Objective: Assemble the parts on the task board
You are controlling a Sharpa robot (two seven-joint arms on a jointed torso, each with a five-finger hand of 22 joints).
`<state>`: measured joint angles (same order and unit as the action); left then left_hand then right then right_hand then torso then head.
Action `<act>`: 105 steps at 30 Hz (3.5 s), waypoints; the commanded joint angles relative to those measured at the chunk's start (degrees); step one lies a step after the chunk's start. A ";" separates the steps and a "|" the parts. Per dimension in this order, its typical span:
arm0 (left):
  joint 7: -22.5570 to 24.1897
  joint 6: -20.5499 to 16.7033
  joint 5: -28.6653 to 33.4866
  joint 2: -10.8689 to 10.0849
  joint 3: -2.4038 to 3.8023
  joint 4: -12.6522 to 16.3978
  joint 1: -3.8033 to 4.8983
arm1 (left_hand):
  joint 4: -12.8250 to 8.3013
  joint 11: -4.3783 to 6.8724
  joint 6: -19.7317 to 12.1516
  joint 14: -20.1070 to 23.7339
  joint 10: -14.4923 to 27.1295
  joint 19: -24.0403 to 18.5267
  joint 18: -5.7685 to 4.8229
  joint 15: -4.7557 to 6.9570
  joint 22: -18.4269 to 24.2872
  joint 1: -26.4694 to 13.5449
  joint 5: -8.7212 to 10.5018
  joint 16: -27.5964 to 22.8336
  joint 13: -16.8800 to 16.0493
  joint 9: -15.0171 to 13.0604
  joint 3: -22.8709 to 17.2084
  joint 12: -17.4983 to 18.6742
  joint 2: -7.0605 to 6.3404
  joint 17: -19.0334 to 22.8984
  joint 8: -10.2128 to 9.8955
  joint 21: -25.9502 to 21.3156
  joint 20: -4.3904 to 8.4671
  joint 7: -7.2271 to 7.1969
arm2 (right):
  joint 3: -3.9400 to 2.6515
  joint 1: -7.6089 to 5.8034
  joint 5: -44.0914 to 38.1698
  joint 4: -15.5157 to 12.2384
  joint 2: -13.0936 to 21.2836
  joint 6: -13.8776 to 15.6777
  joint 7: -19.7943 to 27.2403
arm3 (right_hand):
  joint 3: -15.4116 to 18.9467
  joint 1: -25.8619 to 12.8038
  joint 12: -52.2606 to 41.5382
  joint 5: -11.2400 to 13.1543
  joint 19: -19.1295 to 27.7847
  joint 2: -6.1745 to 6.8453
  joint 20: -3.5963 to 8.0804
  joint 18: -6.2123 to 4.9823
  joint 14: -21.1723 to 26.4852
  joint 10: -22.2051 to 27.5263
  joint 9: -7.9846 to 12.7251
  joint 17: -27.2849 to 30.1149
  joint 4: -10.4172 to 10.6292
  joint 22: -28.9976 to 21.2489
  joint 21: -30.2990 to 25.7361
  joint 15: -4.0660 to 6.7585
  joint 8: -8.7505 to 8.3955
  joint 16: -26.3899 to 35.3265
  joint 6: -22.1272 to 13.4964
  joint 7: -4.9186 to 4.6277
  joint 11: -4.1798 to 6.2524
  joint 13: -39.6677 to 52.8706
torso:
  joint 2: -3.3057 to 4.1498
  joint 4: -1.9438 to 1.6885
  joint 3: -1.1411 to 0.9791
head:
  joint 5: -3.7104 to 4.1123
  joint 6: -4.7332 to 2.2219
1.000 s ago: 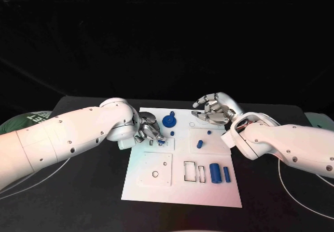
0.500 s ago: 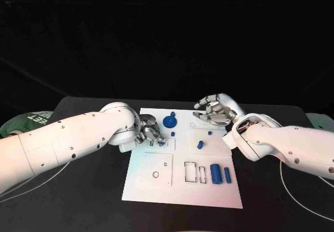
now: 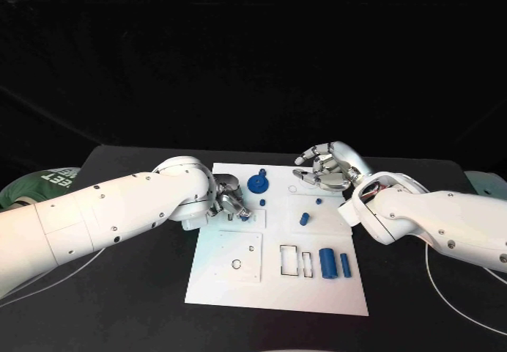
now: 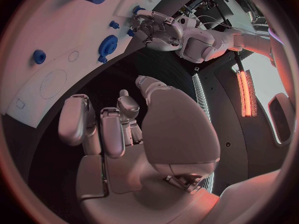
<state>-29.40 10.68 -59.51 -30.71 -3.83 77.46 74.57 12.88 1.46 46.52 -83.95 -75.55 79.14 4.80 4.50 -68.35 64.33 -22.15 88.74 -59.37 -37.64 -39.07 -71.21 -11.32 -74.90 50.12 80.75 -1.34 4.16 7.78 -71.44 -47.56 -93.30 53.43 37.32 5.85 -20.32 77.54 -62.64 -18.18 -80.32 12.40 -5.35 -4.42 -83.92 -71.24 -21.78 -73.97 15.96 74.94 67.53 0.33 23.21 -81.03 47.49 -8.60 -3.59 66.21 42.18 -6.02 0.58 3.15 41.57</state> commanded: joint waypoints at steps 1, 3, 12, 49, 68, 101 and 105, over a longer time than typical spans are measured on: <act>-0.13 1.43 -1.85 0.13 0.01 -0.07 -0.03 | -9.58 0.38 2.07 -5.54 -0.11 0.45 -0.46 0.53 -0.17 -0.75 -0.10 0.32 0.07 -0.15 -9.90 0.23 -0.09 -13.16 0.30 0.43 -0.03 -1.90 | 0.01 0.04 -0.65 -0.10 -0.01 -0.70 -0.03 | -0.13 -0.63 0.13 -0.35 0.30 -0.14 0.01 -0.30 -1.89 0.21 0.07 -0.08 0.09 4.81 -0.34 0.39 -0.16 0.31 -0.17 0.11 0.05 -0.02 | 0.00 -0.02 -0.01 | 0.05 0.10; -0.18 1.65 -2.18 0.13 0.01 -0.11 -0.03 | -9.56 0.39 2.08 -5.52 -0.13 0.47 -0.47 0.54 -0.22 -0.79 -0.09 0.28 0.04 -0.17 -9.90 0.21 -0.07 -13.08 0.32 0.45 -0.03 -1.91 | 0.01 0.04 -0.65 -0.10 -0.01 -0.71 -0.03 | -0.13 -0.63 0.13 -0.35 0.30 -0.14 0.01 -0.30 -1.89 0.21 0.07 -0.08 0.09 4.81 -0.34 0.39 -0.16 0.31 -0.17 0.11 0.05 -0.02 | 0.01 -0.04 0.00 | 0.12 0.10; -0.31 2.16 -3.06 0.12 0.00 -0.37 -0.04 | -9.43 0.45 2.12 -5.54 -0.30 0.56 -0.51 0.59 -0.40 -1.11 0.04 0.32 -0.15 -0.31 -9.79 0.08 0.01 -13.14 0.48 0.53 0.02 -1.99 | 0.01 0.04 -0.65 -0.10 0.00 -0.69 0.00 | -0.13 -0.75 0.14 -0.43 0.25 -0.16 0.02 -0.29 -1.91 0.19 0.08 -0.11 0.14 4.81 -0.31 0.40 -0.15 0.31 -0.15 0.12 0.05 -0.05 | 0.00 -0.07 0.03 | 0.14 0.15; -0.46 5.00 -3.32 0.74 -0.05 -0.56 -0.13 | -9.83 0.73 2.18 -5.61 -0.34 0.71 -0.58 0.80 -0.76 -1.12 0.31 0.45 -0.02 -0.69 -9.85 0.18 0.39 -13.42 0.92 0.67 0.16 -2.29 | 0.01 0.04 -0.61 -0.04 0.09 -0.47 0.43 | -0.15 -1.03 0.05 -0.52 0.19 -0.23 0.03 -0.29 -1.96 0.09 0.08 -0.19 0.23 4.78 -0.38 0.41 -0.08 0.31 -0.05 0.15 0.07 -0.05 | -0.03 -0.13 0.08 | 0.22 0.55; -0.47 5.50 -3.33 0.88 -0.05 -0.70 -0.13 | -10.07 0.75 2.16 -5.62 -0.28 0.70 -0.58 0.84 -0.77 -1.01 0.32 0.48 0.11 -0.77 -9.93 0.28 0.45 -13.47 0.99 0.67 0.21 -2.29 | 0.01 0.04 -0.52 0.09 0.00 0.02 1.08 | -0.16 -1.18 0.03 -0.56 0.13 -0.28 0.04 -0.27 -1.97 0.05 0.08 -0.17 0.27 4.78 -0.35 0.43 -0.02 0.35 0.03 0.18 0.09 -0.08 | -0.02 -0.09 0.05 | 0.20 0.73; -0.70 6.49 -3.23 1.19 -0.05 -1.36 -0.12 | -5.55 1.02 2.81 -5.67 -0.45 0.78 -0.64 1.07 -1.09 -8.17 1.20 0.58 -0.27 -1.13 -4.91 -0.02 0.55 -13.66 1.07 0.67 0.46 -2.80 | 0.01 0.04 -0.42 0.10 0.03 0.12 0.59 | -0.21 -1.49 0.07 -0.69 0.11 -0.43 0.07 -0.30 -1.98 0.03 0.10 -0.10 0.35 4.68 -0.55 0.46 0.02 0.44 0.06 0.21 0.12 -0.19 | -0.02 -0.01 -0.01 | 0.31 0.92; -0.71 6.62 -3.24 1.21 -0.05 -1.38 -0.12 | -5.45 1.04 2.90 -5.68 -0.42 0.83 -0.66 1.09 -1.20 -8.41 1.28 0.60 -0.21 -1.14 -4.56 0.00 0.40 -13.69 1.10 0.70 0.48 -2.83 | 0.01 0.04 -0.41 0.09 0.04 0.10 0.62 | -0.21 -1.49 0.07 -0.69 0.11 -0.43 0.07 -0.30 -1.98 0.03 0.10 -0.10 0.35 4.68 -0.55 0.46 0.02 0.44 0.06 0.21 0.12 -0.19 | -0.04 -0.08 -0.01 | 0.34 0.94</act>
<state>-29.50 14.83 -62.94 -29.63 -3.56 76.04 74.87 7.20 2.25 47.46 -83.95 -75.98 79.55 4.80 5.32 -69.45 56.45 -21.14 88.97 -59.57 -38.78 -44.09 -71.22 -11.10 -74.92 51.39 81.16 -0.92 3.23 7.78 -71.43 -47.56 -93.17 53.49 37.64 6.24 -20.48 76.53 -62.66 -18.63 -80.32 11.83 -5.35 -4.41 -83.92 -71.24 -21.75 -74.09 16.12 74.93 67.33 0.33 23.21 -80.81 47.49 -8.60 -3.59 66.11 42.17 -6.04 0.54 3.48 42.50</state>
